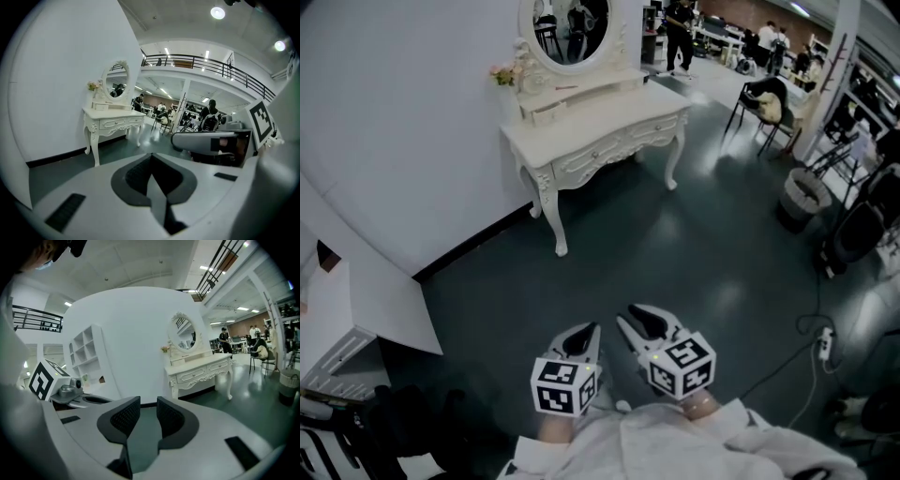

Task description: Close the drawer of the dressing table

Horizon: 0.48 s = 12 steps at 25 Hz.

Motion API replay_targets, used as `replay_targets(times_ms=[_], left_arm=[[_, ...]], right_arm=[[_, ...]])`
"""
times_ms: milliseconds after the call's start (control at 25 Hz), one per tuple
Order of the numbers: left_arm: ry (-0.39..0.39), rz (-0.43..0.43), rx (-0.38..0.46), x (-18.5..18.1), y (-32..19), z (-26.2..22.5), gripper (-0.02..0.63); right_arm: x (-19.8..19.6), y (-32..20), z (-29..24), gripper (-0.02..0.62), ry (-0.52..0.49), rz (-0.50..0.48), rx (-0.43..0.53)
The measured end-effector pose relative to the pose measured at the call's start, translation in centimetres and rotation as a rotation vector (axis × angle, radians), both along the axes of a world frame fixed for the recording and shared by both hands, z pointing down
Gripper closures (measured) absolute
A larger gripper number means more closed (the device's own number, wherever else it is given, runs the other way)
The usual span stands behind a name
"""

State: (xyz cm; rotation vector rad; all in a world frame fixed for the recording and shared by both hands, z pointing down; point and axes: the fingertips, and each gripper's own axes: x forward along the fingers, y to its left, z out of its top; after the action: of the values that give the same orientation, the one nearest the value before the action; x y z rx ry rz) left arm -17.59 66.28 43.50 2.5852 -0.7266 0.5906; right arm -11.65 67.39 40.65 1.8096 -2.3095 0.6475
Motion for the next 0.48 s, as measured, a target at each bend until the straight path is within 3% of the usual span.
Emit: replay_targets(times_ms=[480], left_arm=[[0.001,0.027,0.009,2.1,-13.0,-0.2,0.600]], right_arm=[[2.3,-12.3,0.7,0.503,0.021,0.021,-0.011]])
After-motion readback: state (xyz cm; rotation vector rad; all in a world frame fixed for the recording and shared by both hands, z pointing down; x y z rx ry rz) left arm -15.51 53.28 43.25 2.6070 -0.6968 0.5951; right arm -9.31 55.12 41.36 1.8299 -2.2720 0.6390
